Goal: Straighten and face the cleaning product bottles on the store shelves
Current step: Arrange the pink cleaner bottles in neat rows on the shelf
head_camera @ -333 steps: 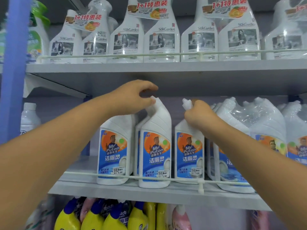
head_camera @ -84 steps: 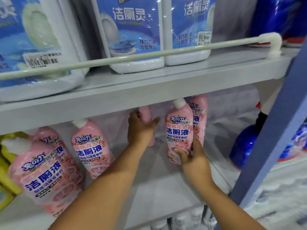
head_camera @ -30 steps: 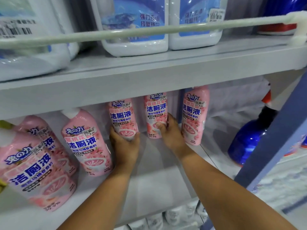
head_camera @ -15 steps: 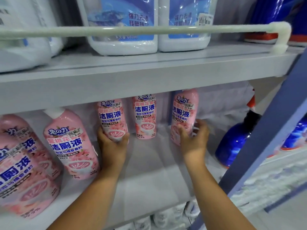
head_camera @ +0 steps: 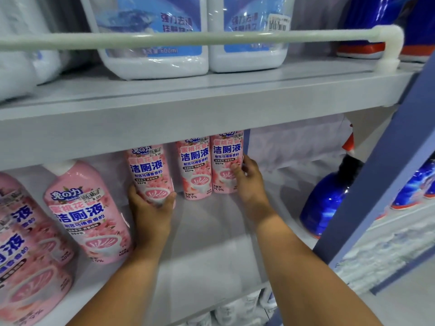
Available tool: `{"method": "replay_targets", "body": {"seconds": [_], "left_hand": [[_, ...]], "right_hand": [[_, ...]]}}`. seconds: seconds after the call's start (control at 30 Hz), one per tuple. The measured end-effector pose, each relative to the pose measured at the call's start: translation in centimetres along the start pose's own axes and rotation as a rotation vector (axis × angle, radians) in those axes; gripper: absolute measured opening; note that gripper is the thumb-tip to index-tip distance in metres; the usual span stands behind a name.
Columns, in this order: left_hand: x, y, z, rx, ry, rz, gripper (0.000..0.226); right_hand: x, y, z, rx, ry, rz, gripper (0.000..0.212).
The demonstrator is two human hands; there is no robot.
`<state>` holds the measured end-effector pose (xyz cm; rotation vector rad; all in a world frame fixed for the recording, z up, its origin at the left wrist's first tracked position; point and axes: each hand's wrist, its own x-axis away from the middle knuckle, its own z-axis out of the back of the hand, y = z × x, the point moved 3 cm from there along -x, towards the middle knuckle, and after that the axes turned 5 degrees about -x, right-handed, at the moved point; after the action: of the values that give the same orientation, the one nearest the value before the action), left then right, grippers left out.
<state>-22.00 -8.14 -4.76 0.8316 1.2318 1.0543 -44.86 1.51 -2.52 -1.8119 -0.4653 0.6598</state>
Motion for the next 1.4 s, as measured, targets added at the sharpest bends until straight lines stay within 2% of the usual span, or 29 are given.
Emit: {"method": "replay_targets", "body": {"seconds": [0.13, 0.23, 0.33, 0.47, 0.63, 0.8, 0.87, 0.9, 0.97, 1.03, 1.1, 1.17, 1.27, 1.4], "left_hand": [[-0.1, -0.3, -0.1, -0.008, -0.005, 0.009, 0.096], [-0.1, -0.6, -0.1, -0.037, 0.005, 0.001, 0.096], [-0.3, -1.0, -0.1, -0.05, 0.014, -0.011, 0.096], [-0.5, -1.2, -0.3, -0.034, 0.008, -0.014, 0.098], [-0.6, -1.4, -0.5, -0.033, 0.008, -0.011, 0.098], [-0.7, -1.5, -0.4, -0.021, 0.008, -0.007, 0.095], [-0.7, -1.4, -0.4, -0.012, 0.008, -0.007, 0.095], [-0.7, -1.3, -0.4, -0.007, 0.012, -0.003, 0.095], [-0.6, -1.0, -0.4, 0.011, 0.021, 0.001, 0.095], [-0.7, -0.9, -0.4, 0.021, 0.032, -0.011, 0.096], [-0.8, -0.9, -0.3, 0.018, 0.038, -0.016, 0.098], [-0.8, -0.8, -0.3, 0.011, 0.041, -0.017, 0.099], [-0.9, -0.6, -0.5, -0.022, 0.045, -0.014, 0.099], [-1.6, -0.9, -1.0, -0.047, 0.037, -0.015, 0.101]], "right_hand": [[-1.3, 0.4, -0.8, -0.054, -0.021, -0.039, 0.028], [-1.8, 0.6, -1.0, -0.062, 0.056, -0.037, 0.025], [-1.3, 1.9, -0.8, 0.031, 0.176, 0.003, 0.025], [-1.4, 4.3, -1.2, 0.199, 0.131, 0.02, 0.035], [-2.2, 4.8, -0.9, 0.441, 0.191, 0.068, 0.022], [-0.7, 3.2, -1.0, 0.434, 0.285, 0.037, 0.013], [1.1, 1.8, -2.1, 0.429, 0.229, 0.131, 0.012], [2.2, 1.3, -3.1, 0.418, 0.131, 0.204, 0.018], [4.2, 0.8, -5.4, 0.407, -0.047, 0.285, 0.046], [5.3, 1.3, -7.0, 0.49, -0.046, 0.289, 0.076], [5.6, 2.0, -8.1, 0.597, 0.031, 0.255, 0.094], [5.5, 2.7, -8.8, 0.669, 0.075, 0.217, 0.1], [5.0, 3.4, -9.4, 0.75, 0.13, 0.184, 0.098], [4.3, 4.1, -10.0, 0.774, 0.185, 0.158, 0.102]]}}
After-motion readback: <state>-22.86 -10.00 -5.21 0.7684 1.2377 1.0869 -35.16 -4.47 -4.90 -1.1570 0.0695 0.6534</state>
